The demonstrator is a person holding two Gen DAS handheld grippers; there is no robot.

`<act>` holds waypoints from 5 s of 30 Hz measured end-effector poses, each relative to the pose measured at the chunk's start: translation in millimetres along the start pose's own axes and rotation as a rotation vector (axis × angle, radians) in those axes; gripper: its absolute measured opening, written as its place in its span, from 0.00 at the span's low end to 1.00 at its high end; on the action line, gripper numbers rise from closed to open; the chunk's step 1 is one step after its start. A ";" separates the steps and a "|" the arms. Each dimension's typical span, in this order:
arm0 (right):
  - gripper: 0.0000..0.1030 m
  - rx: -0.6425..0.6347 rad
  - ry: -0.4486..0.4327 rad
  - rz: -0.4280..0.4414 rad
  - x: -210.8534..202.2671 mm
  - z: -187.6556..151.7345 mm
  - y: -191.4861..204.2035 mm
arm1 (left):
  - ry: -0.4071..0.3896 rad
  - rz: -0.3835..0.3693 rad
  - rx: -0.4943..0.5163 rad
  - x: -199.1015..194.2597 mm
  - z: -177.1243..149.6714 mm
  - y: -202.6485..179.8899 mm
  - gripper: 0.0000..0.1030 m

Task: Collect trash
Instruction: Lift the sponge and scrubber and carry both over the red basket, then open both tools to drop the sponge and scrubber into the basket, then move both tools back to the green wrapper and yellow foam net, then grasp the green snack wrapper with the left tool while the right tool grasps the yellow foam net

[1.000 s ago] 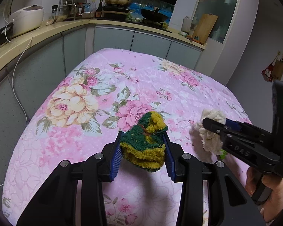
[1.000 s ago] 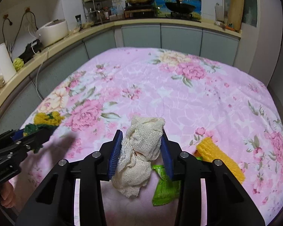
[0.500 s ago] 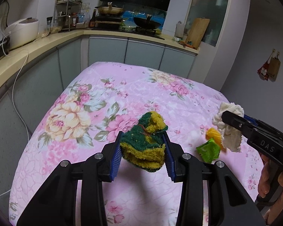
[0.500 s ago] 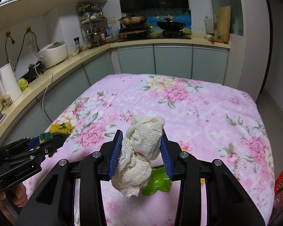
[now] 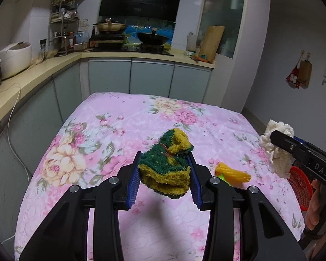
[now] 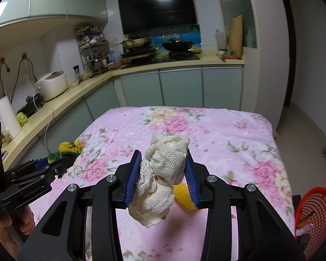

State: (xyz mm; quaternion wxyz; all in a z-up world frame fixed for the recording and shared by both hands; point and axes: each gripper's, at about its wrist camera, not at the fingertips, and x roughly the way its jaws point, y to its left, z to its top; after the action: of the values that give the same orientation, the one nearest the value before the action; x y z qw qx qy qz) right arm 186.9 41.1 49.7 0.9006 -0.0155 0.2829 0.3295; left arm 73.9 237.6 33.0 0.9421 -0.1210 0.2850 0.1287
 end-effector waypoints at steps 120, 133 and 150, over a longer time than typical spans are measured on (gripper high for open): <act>0.67 0.287 0.083 -0.216 -62.5 -68.8 -157.3 | 0.195 -0.098 0.156 70.1 -40.6 -121.0 0.75; 0.67 0.142 0.165 -0.146 -2.8 -51.2 -91.6 | 0.328 -0.106 0.046 121.0 -56.9 -87.8 0.74; 0.67 -0.069 0.305 0.015 105.5 -58.7 -22.9 | 0.273 -0.029 -0.038 103.3 -49.1 -24.4 0.42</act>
State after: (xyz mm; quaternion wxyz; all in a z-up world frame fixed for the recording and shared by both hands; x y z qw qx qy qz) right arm 237.1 72.3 -58.1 0.8437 -0.0943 0.4047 0.3398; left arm 139.8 217.9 -61.6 0.8939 -0.1591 0.4064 0.1027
